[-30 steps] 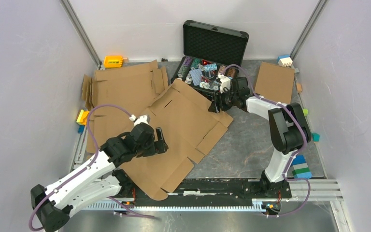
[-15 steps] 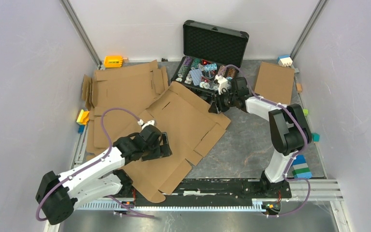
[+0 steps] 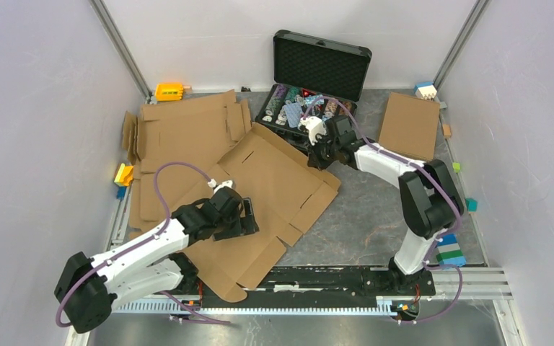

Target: Fold the paper box

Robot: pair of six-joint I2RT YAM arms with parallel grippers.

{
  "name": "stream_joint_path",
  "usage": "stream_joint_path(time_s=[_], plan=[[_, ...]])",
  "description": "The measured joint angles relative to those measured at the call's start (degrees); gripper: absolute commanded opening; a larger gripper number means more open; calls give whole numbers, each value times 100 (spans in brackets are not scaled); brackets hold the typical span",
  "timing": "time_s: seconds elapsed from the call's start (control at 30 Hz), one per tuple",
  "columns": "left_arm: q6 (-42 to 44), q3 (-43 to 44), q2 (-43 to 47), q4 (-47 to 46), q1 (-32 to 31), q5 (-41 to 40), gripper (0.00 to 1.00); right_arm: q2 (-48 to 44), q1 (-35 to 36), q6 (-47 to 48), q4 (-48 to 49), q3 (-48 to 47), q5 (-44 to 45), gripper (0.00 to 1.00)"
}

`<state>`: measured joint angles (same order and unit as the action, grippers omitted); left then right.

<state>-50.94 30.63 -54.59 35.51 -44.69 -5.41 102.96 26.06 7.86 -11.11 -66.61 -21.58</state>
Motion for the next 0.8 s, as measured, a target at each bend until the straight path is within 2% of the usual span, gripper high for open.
stream_joint_path(time_s=[0.1,0.2,0.37,0.57,0.8], plan=[[4,85,175,129,2,-9,95,-487,35,15,-26,282,343,0],[28,251,608,223,0,-24,96,-1401,79,0,9,782,850,0],[76,549,1027,256,24,-31,97,-2922,103,-271,50,1377,2135,0],[101,595,1054,343,127,-70,98,-3803,68,-881,-98,2326,3554,0],[125,525,1185,317,542,-404,100,-4708,33,-1325,-450,3436,4223,0]])
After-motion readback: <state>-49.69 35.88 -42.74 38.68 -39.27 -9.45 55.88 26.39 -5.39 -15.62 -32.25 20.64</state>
